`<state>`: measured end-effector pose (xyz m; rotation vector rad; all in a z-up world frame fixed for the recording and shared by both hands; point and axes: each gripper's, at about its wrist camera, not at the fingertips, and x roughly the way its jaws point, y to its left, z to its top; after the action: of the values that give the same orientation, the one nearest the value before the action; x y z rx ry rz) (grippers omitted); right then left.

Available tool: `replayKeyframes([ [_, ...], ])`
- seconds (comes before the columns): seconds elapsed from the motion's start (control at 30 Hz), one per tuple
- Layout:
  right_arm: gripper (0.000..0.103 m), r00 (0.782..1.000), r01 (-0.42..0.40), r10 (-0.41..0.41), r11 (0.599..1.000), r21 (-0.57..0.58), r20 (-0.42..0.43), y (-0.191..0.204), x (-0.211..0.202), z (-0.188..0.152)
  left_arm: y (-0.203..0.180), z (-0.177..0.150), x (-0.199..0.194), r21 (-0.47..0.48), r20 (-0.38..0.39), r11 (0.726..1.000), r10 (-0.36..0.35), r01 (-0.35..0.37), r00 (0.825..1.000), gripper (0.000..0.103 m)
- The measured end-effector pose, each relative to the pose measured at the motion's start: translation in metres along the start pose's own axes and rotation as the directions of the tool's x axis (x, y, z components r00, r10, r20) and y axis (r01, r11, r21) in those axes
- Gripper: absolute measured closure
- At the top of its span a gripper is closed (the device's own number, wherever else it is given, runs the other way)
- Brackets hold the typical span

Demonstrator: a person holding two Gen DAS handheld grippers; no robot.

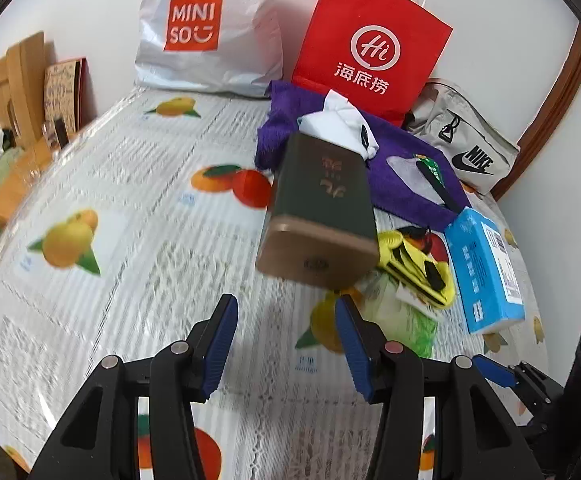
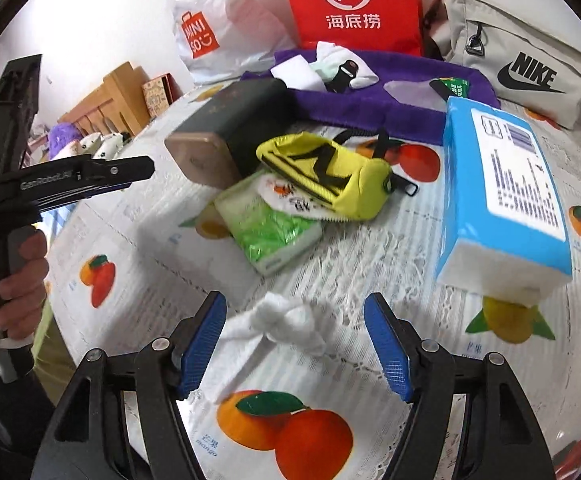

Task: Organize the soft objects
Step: 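Grasp the white crumpled tissue with the right tool while the left tool approaches the green tissue pack, then grasp the light-green tissue pack with the left tool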

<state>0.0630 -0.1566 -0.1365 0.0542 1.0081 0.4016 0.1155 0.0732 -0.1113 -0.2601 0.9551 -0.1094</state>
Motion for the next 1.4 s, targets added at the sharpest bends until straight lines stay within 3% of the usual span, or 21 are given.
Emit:
replayKeyframes([
  [0.13, 0.032, 1.0, -0.018, 0.018, 1.0, 0.019, -0.022, 0.01, 0.015, -0.007, 0.009, -0.013, 0.007, -0.016, -0.034, 1.0, -0.012, 0.011, 0.999, 0.05],
  [0.2, 0.032, 1.0, 0.018, -0.018, 1.0, -0.012, 0.008, 0.018, 0.019, -0.008, 0.011, -0.017, 0.009, -0.013, -0.046, 1.0, -0.011, 0.01, 0.999, 0.05],
  [0.33, 0.061, 0.991, 0.128, -0.125, 0.986, -0.105, 0.036, 0.032, 0.025, -0.011, 0.011, -0.023, 0.01, -0.01, -0.034, 1.0, -0.023, 0.023, 0.999, 0.048],
  [0.43, 0.071, 0.995, 0.102, -0.099, 0.989, -0.11, 0.028, 0.025, 0.019, -0.013, -0.001, -0.025, 0.011, 0.03, -0.023, 0.998, -0.05, 0.05, 0.998, 0.046],
  [0.7, 0.072, 0.992, 0.128, -0.127, 0.99, -0.054, 0.026, -0.018, -0.008, -0.034, -0.043, -0.025, 0.027, 0.131, -0.044, 0.984, -0.114, 0.119, 0.992, 0.034],
  [0.77, 0.072, 0.989, 0.147, -0.146, 0.989, -0.036, 0.033, -0.031, -0.013, -0.039, -0.054, -0.025, 0.032, 0.156, -0.057, 0.977, -0.136, 0.144, 0.989, 0.025],
  [1.03, 0.072, 0.984, 0.169, -0.171, 0.985, 0.032, 0.057, -0.065, -0.028, -0.05, -0.084, -0.024, 0.045, 0.279, -0.083, 0.951, -0.118, 0.137, 0.99, 0.02],
  [1.2, 0.072, 0.983, 0.168, -0.172, 0.984, 0.062, 0.068, -0.074, -0.03, -0.052, -0.094, -0.024, 0.067, 0.325, -0.149, 0.937, -0.083, 0.128, 0.985, 0.019],
  [1.23, 0.072, 0.983, 0.166, -0.171, 0.984, 0.07, 0.071, -0.076, -0.03, -0.052, -0.095, -0.024, 0.068, 0.334, -0.134, 0.935, -0.078, 0.119, 0.988, 0.015],
  [1.4, 0.071, 0.98, 0.177, -0.182, 0.982, 0.069, 0.083, -0.076, -0.028, -0.049, -0.106, -0.027, 0.075, 0.388, -0.093, 0.92, -0.02, 0.055, 0.995, 0.014],
])
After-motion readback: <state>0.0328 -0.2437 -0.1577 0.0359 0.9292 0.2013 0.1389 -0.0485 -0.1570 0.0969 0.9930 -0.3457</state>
